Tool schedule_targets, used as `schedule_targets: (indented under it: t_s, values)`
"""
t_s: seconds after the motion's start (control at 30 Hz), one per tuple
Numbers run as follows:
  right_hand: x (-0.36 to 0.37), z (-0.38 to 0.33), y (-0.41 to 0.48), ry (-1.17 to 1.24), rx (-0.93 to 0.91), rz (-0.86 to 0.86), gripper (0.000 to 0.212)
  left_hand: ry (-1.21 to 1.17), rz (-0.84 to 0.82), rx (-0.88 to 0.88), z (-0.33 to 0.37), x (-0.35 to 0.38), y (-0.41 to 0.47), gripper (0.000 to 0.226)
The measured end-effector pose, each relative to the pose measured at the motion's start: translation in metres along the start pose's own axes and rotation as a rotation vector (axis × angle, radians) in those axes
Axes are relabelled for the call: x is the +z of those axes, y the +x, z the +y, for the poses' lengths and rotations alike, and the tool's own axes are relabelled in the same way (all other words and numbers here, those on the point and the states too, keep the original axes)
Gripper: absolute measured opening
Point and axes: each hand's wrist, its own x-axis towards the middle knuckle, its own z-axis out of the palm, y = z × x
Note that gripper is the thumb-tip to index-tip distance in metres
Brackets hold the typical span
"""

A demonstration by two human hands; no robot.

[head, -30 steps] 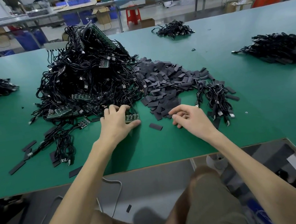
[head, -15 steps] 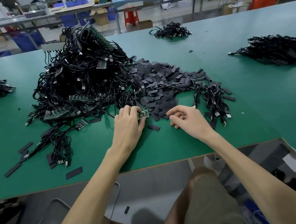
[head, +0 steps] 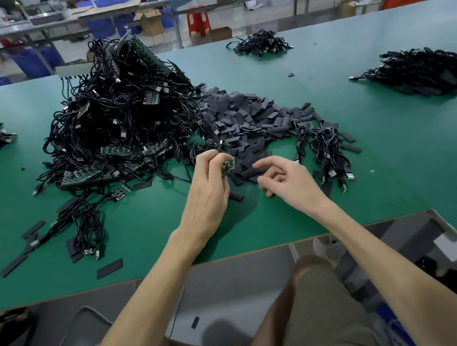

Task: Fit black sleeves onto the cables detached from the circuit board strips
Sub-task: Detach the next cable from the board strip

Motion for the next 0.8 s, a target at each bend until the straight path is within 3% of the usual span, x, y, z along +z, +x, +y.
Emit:
schedule_targets:
  t_s: [0.17, 0.37, 0.67, 0.8]
  values:
    - [-0.003, -0.001, 0.001, 0.062, -0.061, -0.013, 0.039, -0.147, -0.004, 0.052, 0.015, 0.008, -0.001, 0.04]
    - [-0.002, -0.001, -0.001, 0.05, -0.109, 0.0, 0.025, -0.221, -0.014, -0.023, 0.019, 0.006, -0.003, 0.05]
    - [0.011, -0.005, -0.011, -0.483, -0.36, 0.164, 0.011, -0.086, 0.044, -0.013, 0.018, 0.009, -0.005, 0.039]
    - [0.013, -0.011, -0.018, -0.558, -0.428, 0.189, 0.008, 0.043, 0.107, 0.01, 0.018, 0.009, -0.005, 0.033]
